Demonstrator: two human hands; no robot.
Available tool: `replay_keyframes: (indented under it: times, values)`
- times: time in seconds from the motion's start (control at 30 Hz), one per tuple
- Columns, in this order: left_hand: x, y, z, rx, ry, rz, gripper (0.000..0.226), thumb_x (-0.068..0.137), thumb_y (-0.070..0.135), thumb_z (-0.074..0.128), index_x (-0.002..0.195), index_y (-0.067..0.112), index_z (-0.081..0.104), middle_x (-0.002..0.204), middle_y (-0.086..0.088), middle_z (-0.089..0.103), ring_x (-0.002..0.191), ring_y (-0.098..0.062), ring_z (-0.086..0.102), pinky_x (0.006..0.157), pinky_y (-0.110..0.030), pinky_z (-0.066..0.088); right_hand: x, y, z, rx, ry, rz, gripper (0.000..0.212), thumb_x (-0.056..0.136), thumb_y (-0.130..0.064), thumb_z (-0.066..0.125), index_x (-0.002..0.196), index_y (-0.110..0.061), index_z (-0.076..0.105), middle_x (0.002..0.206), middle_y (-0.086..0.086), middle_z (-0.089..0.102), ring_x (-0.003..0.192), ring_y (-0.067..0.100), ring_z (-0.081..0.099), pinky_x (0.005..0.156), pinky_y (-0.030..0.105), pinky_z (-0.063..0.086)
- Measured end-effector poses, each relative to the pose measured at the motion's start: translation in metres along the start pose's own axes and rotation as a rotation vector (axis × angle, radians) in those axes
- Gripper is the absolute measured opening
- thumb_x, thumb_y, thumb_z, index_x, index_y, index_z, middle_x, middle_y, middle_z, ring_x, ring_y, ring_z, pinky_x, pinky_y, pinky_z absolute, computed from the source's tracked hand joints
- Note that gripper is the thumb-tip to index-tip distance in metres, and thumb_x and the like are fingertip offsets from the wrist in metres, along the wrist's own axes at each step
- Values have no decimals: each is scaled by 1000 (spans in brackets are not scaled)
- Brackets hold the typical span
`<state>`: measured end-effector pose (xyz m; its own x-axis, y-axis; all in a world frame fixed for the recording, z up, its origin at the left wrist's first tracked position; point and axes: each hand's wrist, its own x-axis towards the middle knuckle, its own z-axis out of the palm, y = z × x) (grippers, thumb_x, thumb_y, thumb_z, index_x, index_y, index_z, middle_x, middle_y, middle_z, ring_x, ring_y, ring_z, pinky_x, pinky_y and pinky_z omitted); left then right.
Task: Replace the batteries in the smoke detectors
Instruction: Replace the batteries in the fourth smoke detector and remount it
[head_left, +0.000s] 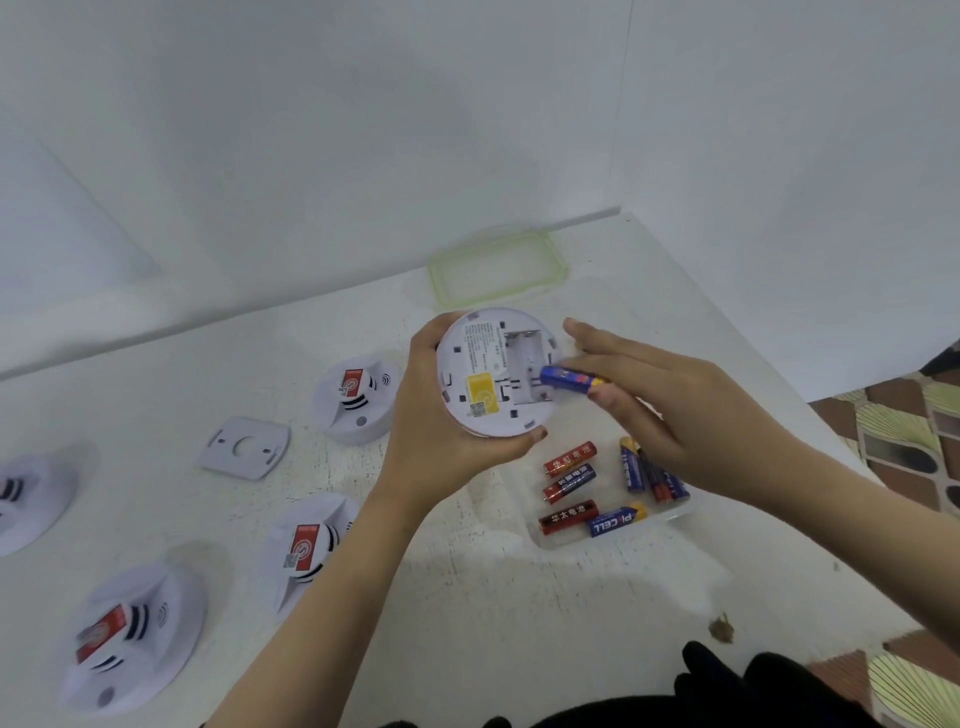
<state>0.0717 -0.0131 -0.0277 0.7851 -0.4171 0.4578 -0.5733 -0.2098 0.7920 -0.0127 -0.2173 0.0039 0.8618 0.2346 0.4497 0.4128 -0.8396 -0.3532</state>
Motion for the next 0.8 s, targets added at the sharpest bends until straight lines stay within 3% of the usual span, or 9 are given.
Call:
replay_keyframes:
  times: [0.1,0.23,0.3,0.43,0.53,0.67,0.8]
  values:
    - [-1,-9,-3,29,74,-25,99,52,41,85,133,28,29,121,45,37,120,9,44,96,-7,39,-7,2,-4,62,-80,21,51,99,-44,24,121,-18,62,130,-8,57,122,-2,42,97,14,35]
    - [-2,-20,-7,73,134,-77,109,51,40,88,140,26,25,123,51,31,122,14,38,103,-12,38,-13,6,-4,-5,-316,-20,46,92,-49,31,110,-28,68,121,-14,60,108,-2,49,82,4,35]
    - [0,-21,-7,76,149,-76,105,51,45,87,137,26,30,123,47,33,122,10,40,101,-13,39,-9,7,-7,50,-392,9,41,89,-53,40,108,-32,68,121,-18,58,107,-4,51,85,6,38]
    - [7,-24,-5,36,172,-73,101,50,47,85,134,23,33,123,43,36,122,8,42,99,-10,38,24,15,-9,200,-254,45,34,87,-45,49,105,-24,71,105,-14,66,95,-3,58,85,13,44]
    - [12,-25,-3,36,161,-75,104,49,45,88,134,24,31,123,46,34,121,11,41,98,-7,37,60,33,-5,-32,-273,152,26,92,-34,50,112,-25,65,102,-12,62,86,5,55,76,21,41]
    - [17,-24,1,44,132,-78,98,50,44,86,130,31,32,122,46,36,120,12,42,95,-4,36,94,55,12,-374,-445,245,29,93,-21,50,120,-26,58,117,-5,60,108,14,53,76,23,32]
    - [23,-25,1,65,129,-87,96,51,33,90,125,42,31,120,45,37,118,11,43,92,-4,37,106,61,29,-593,-564,204,28,86,-15,55,112,-21,62,108,-2,63,100,18,61,74,27,41]
